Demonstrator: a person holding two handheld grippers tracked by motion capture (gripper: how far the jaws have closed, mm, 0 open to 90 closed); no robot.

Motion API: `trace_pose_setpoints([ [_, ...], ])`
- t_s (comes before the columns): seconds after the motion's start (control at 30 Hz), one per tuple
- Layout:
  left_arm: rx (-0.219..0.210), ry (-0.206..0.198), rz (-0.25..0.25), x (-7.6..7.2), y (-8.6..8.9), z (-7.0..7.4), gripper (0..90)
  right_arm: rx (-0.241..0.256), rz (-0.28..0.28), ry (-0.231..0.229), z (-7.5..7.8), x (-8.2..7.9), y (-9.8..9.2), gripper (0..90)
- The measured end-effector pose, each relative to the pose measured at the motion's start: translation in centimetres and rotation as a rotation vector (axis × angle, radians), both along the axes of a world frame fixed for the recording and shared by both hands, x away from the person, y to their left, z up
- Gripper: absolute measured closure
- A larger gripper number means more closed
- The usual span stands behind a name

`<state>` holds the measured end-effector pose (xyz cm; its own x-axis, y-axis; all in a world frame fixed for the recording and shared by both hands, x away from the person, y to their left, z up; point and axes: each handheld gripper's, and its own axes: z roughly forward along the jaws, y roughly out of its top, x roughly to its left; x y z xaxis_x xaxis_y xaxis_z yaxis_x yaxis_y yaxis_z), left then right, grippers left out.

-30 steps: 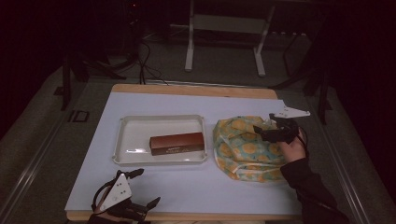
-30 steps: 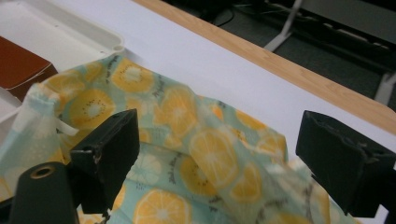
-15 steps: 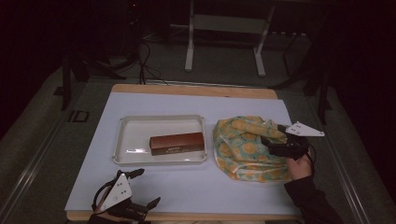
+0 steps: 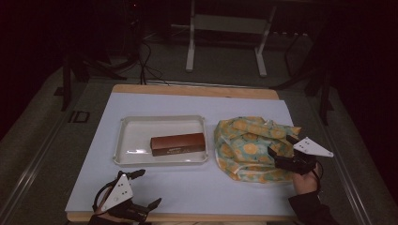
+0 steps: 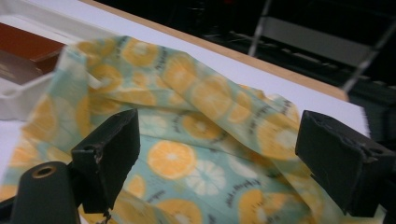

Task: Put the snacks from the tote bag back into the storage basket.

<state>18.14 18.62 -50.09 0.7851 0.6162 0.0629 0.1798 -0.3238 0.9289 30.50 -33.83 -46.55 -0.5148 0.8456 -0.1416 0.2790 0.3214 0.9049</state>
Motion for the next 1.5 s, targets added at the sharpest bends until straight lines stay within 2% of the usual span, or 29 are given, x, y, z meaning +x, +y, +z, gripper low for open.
trace_pose_setpoints([
  [0.1, -0.001, 0.000, -0.003, 0.0, 0.0, 0.0, 0.0, 0.021, -0.005, -0.009, -0.3, -0.7, -0.3, 13.5],
  [0.2, -0.002, -0.002, -0.006, 0.0, 0.0, 0.0, 0.0, 0.027, -0.015, -0.046, -0.4, -1.6, -0.4, 13.5],
  [0.3, 0.000, -0.003, -0.007, 0.0, -0.1, 0.0, 0.0, 0.009, -0.008, -0.082, -0.6, -2.3, -0.4, 14.1],
  [0.47, 0.000, -0.001, -0.010, 0.0, -0.1, 0.0, 0.0, -0.009, -0.014, -0.081, -1.0, -2.7, -0.4, 14.1],
  [0.67, 0.005, 0.000, -0.016, 0.0, 0.0, -0.1, 0.0, 0.006, -0.032, -0.116, -1.1, -3.1, -0.5, 14.1],
  [0.73, 0.000, 0.000, -0.017, 0.0, 0.0, -0.1, 0.0, -0.007, -0.032, -0.118, -1.1, -3.1, -0.3, 14.1],
  [0.8, 0.004, 0.000, -0.017, 0.0, 0.0, -0.1, 0.0, -0.003, -0.021, -0.118, -1.2, -3.1, -0.3, 14.1],
  [0.97, 0.003, 0.001, -0.016, -0.1, 0.0, -0.1, 0.0, 0.007, -0.035, -0.114, -1.4, -2.9, -0.5, 14.1],
  [1.2, 0.004, -0.001, -0.009, 0.0, 0.0, -0.1, 0.0, 0.064, -0.034, -0.116, -1.3, -3.0, -0.8, 14.0],
  [1.3, 0.006, 0.000, -0.011, 0.0, 0.0, -0.1, 0.0, 0.054, -0.041, -0.123, -1.3, -3.0, -0.8, 14.1],
  [1.5, 0.006, 0.000, -0.012, 0.0, 0.0, -0.1, 0.0, 0.058, -0.050, -0.106, -1.6, -2.8, -0.9, 14.1],
])
